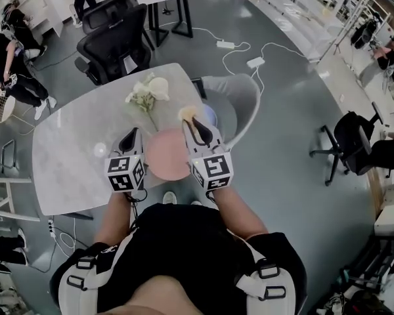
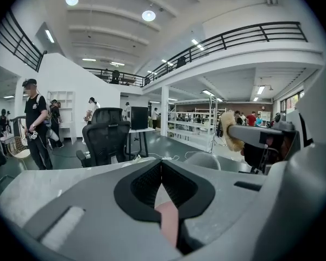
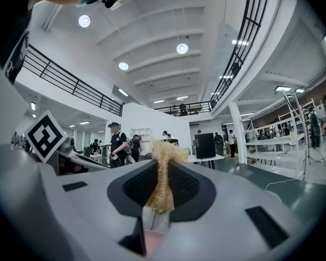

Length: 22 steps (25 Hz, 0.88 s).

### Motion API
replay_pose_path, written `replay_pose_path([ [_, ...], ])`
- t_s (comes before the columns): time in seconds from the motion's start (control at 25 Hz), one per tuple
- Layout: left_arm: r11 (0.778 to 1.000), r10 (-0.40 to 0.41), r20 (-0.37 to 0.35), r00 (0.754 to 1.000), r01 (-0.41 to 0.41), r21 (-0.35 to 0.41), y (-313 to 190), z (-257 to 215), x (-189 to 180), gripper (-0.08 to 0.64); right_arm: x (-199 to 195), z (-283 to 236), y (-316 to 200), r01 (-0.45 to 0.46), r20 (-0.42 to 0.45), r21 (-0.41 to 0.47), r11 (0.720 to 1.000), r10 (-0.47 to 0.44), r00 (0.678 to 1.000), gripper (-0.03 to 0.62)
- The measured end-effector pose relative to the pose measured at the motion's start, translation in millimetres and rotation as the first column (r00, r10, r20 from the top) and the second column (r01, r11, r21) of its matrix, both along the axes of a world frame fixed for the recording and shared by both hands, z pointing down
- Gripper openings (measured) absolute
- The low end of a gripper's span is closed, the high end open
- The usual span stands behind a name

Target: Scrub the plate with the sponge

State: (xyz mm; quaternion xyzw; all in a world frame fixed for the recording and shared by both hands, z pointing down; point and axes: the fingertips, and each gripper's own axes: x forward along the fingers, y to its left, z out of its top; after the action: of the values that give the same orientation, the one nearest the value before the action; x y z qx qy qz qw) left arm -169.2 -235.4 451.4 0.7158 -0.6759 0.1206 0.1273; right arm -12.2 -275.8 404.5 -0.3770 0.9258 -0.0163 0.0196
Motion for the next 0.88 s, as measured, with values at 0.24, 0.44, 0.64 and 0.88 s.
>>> replay_pose_path([
  [0.24,0.995,0.030,-0.091,0.995,-0.038,-0.091,-10,45,-4,0.009,4,10,-3,-0.029,-0.024,-0.029,0.999,0.028,0.999,0.052],
  [0.44,0.967,0.029,-0.066,0.997,-0.045,-0.250,-9,113,-18,0.074,7,22,-5,-0.060,-0.052,-0.052,0.997,0.057,0.997,0.052],
  [0.64,0.913,0.066,-0.023,0.998,-0.070,-0.401,-1,181,-24,0.104,14,33,-3,-0.101,-0.083,-0.080,0.992,0.094,0.992,0.052],
  [0.88,0.826,0.040,-0.038,0.998,-0.055,-0.560,18,251,-36,0.108,22,45,3,-0.152,-0.119,-0.104,0.983,0.140,0.983,0.052],
])
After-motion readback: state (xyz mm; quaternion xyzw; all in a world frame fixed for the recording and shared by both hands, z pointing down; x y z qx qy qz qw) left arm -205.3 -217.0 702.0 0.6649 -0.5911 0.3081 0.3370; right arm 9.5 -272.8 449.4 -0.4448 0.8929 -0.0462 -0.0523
